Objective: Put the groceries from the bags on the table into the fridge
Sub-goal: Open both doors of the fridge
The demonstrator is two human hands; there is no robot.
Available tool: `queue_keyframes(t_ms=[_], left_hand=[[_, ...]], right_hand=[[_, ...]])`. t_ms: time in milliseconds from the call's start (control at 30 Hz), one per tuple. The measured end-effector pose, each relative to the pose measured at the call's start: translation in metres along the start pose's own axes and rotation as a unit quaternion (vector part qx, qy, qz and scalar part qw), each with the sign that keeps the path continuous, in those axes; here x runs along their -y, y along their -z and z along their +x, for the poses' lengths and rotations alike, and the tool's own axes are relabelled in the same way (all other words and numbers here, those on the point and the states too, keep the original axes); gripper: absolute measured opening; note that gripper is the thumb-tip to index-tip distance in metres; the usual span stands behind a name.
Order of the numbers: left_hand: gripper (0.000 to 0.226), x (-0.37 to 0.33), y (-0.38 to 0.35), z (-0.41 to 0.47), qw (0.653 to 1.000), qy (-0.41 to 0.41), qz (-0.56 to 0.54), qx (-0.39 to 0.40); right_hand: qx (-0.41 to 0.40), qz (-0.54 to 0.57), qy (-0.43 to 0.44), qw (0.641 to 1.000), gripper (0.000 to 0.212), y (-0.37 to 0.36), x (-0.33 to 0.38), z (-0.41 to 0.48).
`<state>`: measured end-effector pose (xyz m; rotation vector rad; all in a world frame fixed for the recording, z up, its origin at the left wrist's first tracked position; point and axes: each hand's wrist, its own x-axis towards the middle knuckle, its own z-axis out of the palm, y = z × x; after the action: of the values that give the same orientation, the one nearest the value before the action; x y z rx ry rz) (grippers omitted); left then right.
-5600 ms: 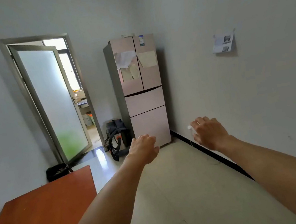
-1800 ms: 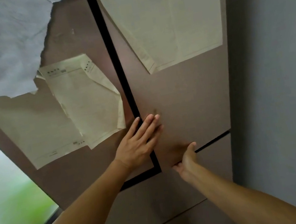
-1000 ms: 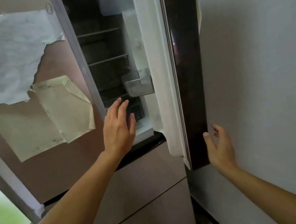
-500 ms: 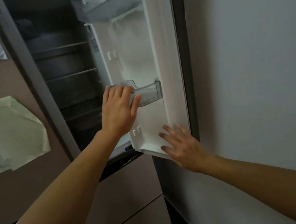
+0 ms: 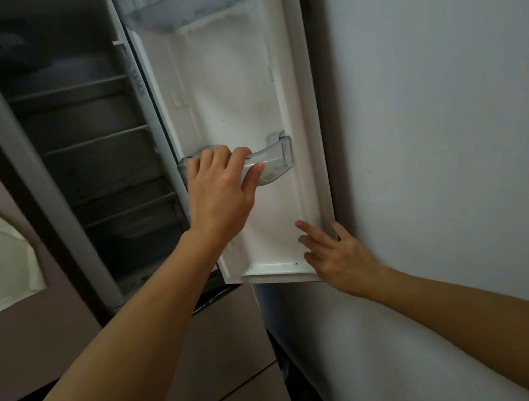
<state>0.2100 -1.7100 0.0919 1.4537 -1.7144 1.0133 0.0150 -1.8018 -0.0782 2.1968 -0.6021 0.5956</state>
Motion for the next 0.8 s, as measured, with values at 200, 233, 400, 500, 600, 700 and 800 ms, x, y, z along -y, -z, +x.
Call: queue_keyframes(t_ms=[200, 233, 400, 500, 600, 700, 800], left_hand=[[0.044, 0.008, 0.0, -0.005, 1.0, -0.004, -0.002, 0.009], [0.045, 0.013, 0.001, -0.012, 1.0, 0.002, -0.005, 0.008], [0.042, 0.07, 0.023, -0.089, 0.994, 0.102, -0.021, 0.026], [0.029, 0.111, 0.037, -0.158, 0.963, 0.251, -0.065, 0.075], [0.017, 0.143, 0.058, -0.222, 0.878, 0.449, -0.156, 0.06], [0.025, 0.181, 0.073, -0.272, 0.703, 0.668, -0.245, 0.009], [0.032, 0.221, 0.082, -0.3, 0.484, 0.791, -0.369, -0.06]], right_hand=[[0.006, 0.023, -0.008, 1.0, 0.019, 0.0, 0.006, 0.001], [-0.006, 0.037, -0.013, 0.999, 0.02, 0.003, 0.011, 0.003], [-0.087, 0.108, 0.027, 0.99, 0.026, 0.023, 0.056, 0.032], [-0.082, 0.164, 0.035, 0.982, 0.027, 0.026, 0.098, 0.07], [-0.071, 0.228, 0.032, 0.971, 0.033, 0.033, 0.147, 0.119], [-0.052, 0.309, -0.012, 0.95, 0.042, 0.044, 0.196, 0.175], [-0.022, 0.395, -0.083, 0.915, 0.045, 0.053, 0.235, 0.234]])
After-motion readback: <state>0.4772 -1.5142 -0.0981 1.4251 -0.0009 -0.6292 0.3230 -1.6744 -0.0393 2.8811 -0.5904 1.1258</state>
